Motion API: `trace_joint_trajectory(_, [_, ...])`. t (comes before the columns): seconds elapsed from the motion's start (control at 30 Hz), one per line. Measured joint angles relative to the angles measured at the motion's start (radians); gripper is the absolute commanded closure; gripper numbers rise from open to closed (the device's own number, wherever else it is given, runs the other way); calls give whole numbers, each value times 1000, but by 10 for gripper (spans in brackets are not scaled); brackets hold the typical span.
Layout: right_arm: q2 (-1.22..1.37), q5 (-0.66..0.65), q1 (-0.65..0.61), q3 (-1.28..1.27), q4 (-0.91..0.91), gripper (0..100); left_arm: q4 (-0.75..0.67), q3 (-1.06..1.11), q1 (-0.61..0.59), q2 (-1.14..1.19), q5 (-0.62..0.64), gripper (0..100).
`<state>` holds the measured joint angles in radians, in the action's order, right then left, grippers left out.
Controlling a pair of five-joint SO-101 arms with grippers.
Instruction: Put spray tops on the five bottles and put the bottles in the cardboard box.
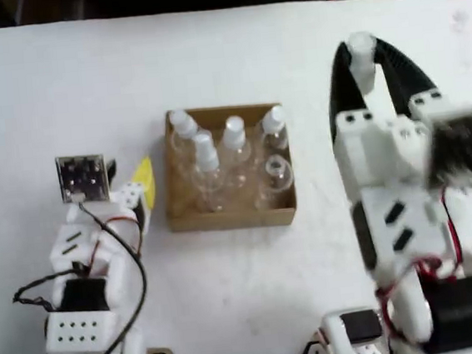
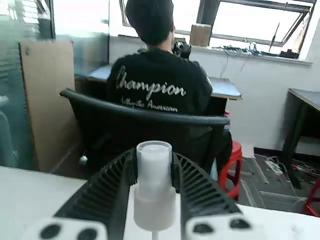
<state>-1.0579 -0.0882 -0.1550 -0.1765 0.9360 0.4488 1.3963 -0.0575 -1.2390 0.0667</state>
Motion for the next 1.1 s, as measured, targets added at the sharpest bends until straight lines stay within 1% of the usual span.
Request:
trace_joint_trajectory(0.17, [-5,81,-87,8,-40,983,0,0,0,0,0,824])
trace_joint_trajectory(0.37, [-18,221,-112,23,-170,983,0,0,0,0,0,824])
trace_joint_trajectory(0.5, [-18,258,-117,8,-173,982,0,0,0,0,0,824])
trace_joint_trajectory(0.63, [-20,262,-117,-117,-218,982,0,0,0,0,0,824])
trace_joint_trajectory(0.77, [-60,262,-114,-301,-322,982,0,0,0,0,0,824])
trace_joint_trajectory(0.83, [-92,262,-115,-416,-407,982,0,0,0,0,0,824])
trace_joint_trajectory(1.0, [-124,262,-115,-695,-707,983,0,0,0,0,0,824])
trace_joint_trajectory(1.03, [-123,262,-115,-729,-741,983,0,0,0,0,0,824])
trace_joint_trajectory(1.1, [-123,219,-117,-753,-764,983,0,0,0,0,0,824])
